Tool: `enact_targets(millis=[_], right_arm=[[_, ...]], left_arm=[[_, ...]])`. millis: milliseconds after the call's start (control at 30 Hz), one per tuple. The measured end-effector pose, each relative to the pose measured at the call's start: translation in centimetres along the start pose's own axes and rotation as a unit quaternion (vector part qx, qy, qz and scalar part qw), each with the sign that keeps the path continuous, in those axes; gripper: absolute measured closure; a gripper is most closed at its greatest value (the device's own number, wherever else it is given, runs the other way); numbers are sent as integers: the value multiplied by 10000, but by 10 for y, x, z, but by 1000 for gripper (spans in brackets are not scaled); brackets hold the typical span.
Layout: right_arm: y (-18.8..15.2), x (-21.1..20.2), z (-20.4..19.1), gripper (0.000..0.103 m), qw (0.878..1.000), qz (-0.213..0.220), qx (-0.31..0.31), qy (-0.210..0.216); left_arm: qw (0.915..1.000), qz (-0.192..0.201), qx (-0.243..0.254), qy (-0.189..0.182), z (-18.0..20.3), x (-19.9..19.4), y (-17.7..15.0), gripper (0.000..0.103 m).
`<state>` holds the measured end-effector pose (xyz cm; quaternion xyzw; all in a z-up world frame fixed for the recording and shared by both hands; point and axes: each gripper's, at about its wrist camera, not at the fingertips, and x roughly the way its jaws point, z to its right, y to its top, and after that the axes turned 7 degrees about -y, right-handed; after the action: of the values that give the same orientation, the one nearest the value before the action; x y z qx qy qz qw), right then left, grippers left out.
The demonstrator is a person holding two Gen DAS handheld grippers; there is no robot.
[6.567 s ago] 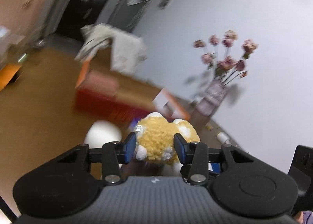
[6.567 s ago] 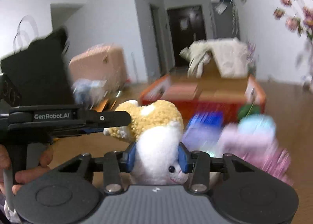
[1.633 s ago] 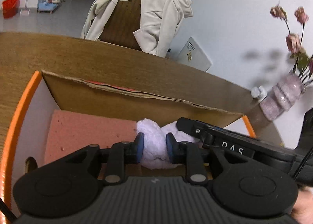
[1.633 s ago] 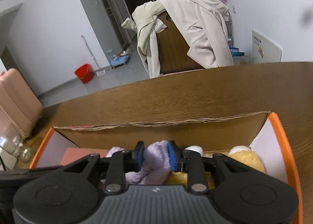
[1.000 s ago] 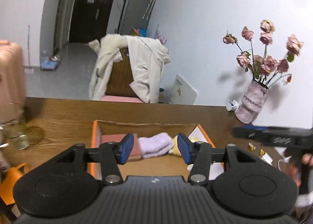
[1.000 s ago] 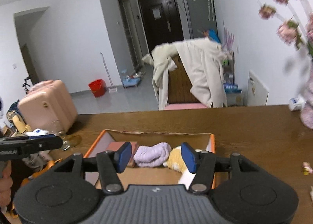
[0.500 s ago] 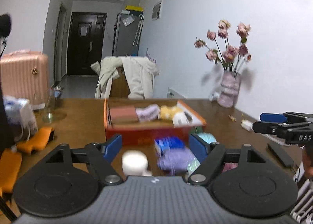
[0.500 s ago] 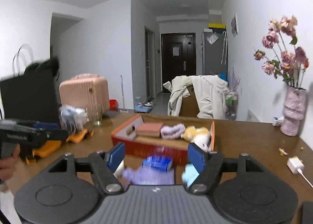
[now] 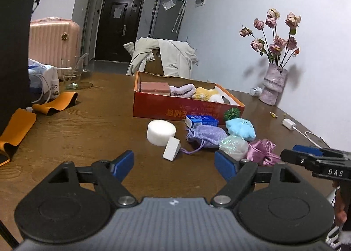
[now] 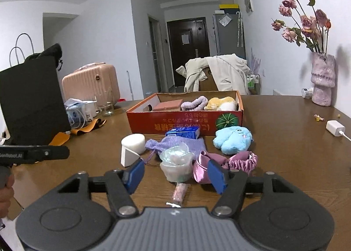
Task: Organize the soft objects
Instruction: 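Grasp the small white block with the left gripper, then carry the white block into the box beside the sponge and open the left gripper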
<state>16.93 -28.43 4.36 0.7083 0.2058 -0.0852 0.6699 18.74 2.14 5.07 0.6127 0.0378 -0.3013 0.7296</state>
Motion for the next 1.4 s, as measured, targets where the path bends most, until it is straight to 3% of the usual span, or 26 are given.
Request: enact_targets(millis=[133,333,433,500,600,667,800,967,1167,1300,1400], right_arm=[[1,21,-8,45,9999,-93,-85,-74],[0,56,-10,46,9976,-508,-321,-341],[-7,65,-11,47,9965,-732,-325,-257],[-13,71,-12,57,9956,-871,-282,-173],[-19,81,-14,66,9946,-984,-257,-181],[-21,86,-15,75,9944,-1018,-233,-180],[-24,94,-16,88,9927,-1149,-260,-249],[-26,86,-18,88,9920,-1192,-302,-271],[-20,51,-21,89,9936,-1095,-124,246],[10,46,-18,89,9950,-686,220,689],[52,65,-16,89,9955,-381,246,838]], left_arm=[[9996,-270,39,29,-4,37,2,35],[9985,-505,225,17,-12,92,5,39],[9977,-594,316,0,-15,116,7,43],[9975,-623,322,-29,-18,129,7,47],[9973,-679,249,-125,-23,142,7,60],[9967,-742,168,-293,-26,146,6,80],[9968,-740,101,-270,-28,145,6,84],[9979,-525,-96,-366,-29,114,8,85],[9971,-203,-392,-614,-33,66,20,85],[9964,-101,-464,-706,-40,66,44,84],[9961,30,-405,-785,-48,90,84,84]])
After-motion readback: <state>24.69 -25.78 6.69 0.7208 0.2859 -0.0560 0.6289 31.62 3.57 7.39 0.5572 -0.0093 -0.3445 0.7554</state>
